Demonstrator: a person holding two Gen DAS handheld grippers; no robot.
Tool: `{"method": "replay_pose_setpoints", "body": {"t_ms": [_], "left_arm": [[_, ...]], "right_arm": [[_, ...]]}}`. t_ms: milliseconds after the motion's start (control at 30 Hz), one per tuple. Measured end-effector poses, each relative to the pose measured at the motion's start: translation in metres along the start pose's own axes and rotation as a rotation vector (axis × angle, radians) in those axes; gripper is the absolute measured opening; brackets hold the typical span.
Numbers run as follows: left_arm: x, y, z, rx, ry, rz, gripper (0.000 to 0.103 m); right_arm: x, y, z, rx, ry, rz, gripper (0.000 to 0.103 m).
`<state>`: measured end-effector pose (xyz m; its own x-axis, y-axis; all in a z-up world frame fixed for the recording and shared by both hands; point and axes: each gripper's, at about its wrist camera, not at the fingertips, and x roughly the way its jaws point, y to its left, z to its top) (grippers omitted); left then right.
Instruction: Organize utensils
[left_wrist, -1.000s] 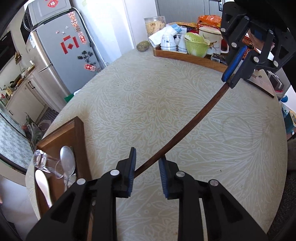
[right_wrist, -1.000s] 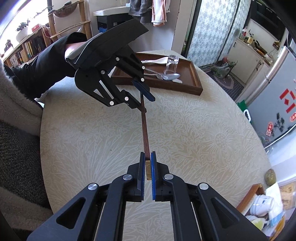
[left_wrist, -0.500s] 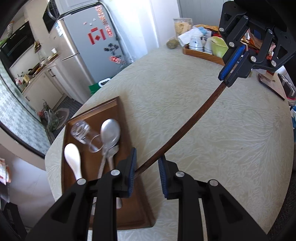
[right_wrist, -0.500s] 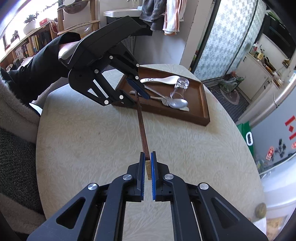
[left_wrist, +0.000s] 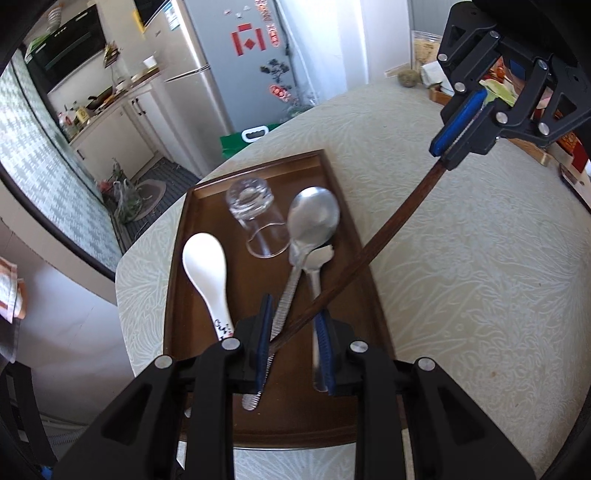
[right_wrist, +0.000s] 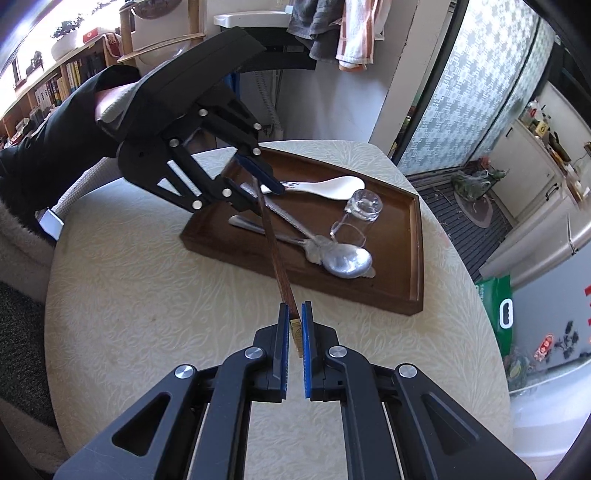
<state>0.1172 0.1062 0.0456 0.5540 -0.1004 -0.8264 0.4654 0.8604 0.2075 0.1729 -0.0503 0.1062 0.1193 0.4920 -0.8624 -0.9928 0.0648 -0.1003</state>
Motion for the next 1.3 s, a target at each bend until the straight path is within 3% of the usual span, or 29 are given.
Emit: {"method": "replay_pose_setpoints", "body": {"t_ms": [33, 100, 300, 667, 733, 800, 933, 967, 1000, 1033, 1100, 1300], "left_arm": [[0.003, 0.004, -0.001, -0.007, 0.006, 0.003, 0.022], [0.008, 0.006, -0.002, -0.014, 0.017, 0.008, 0.009], [0.027, 0.013, -0.005, -0.028, 0.051, 0.017, 0.009], [0.033, 0.012, -0.009, -0.024, 0.044, 0.008, 0.010], [0.032, 0.011, -0.010, -0.025, 0.040, 0.013, 0.013], [0.031, 0.010, -0.012, -0.027, 0.038, 0.018, 0.037], [0.025, 0.008, -0.013, -0.028, 0.016, 0.030, 0.050], [0.024, 0.008, -0.013, -0.032, 0.012, 0.035, 0.055], [0.022, 0.007, -0.013, -0.034, 0.006, 0.046, 0.062], [0.021, 0.008, -0.013, -0.038, -0.002, 0.056, 0.066], [0.016, 0.006, -0.012, -0.049, -0.022, 0.064, 0.076], [0.000, -0.004, -0.011, -0.092, -0.065, 0.046, 0.081]], "right_arm": [[0.003, -0.003, 0.002, 0.003, 0.001, 0.004, 0.000], [0.013, -0.008, 0.008, -0.008, 0.008, 0.013, 0.000], [0.035, -0.016, 0.018, -0.004, 0.008, 0.030, 0.000], [0.046, -0.017, 0.026, 0.033, -0.015, 0.004, 0.000], [0.048, -0.017, 0.026, 0.039, -0.015, -0.003, 0.000], [0.048, -0.018, 0.026, 0.054, -0.024, -0.012, 0.000], [0.048, -0.021, 0.026, 0.084, -0.038, -0.028, 0.003], [0.048, -0.022, 0.025, 0.097, -0.040, -0.041, 0.006], [0.047, -0.021, 0.024, 0.108, -0.043, -0.055, 0.018], [0.047, -0.021, 0.024, 0.124, -0.051, -0.073, 0.038], [0.044, -0.018, 0.022, 0.145, -0.079, -0.086, 0.052], [0.036, -0.002, 0.016, 0.246, -0.126, -0.096, 0.060]]}}
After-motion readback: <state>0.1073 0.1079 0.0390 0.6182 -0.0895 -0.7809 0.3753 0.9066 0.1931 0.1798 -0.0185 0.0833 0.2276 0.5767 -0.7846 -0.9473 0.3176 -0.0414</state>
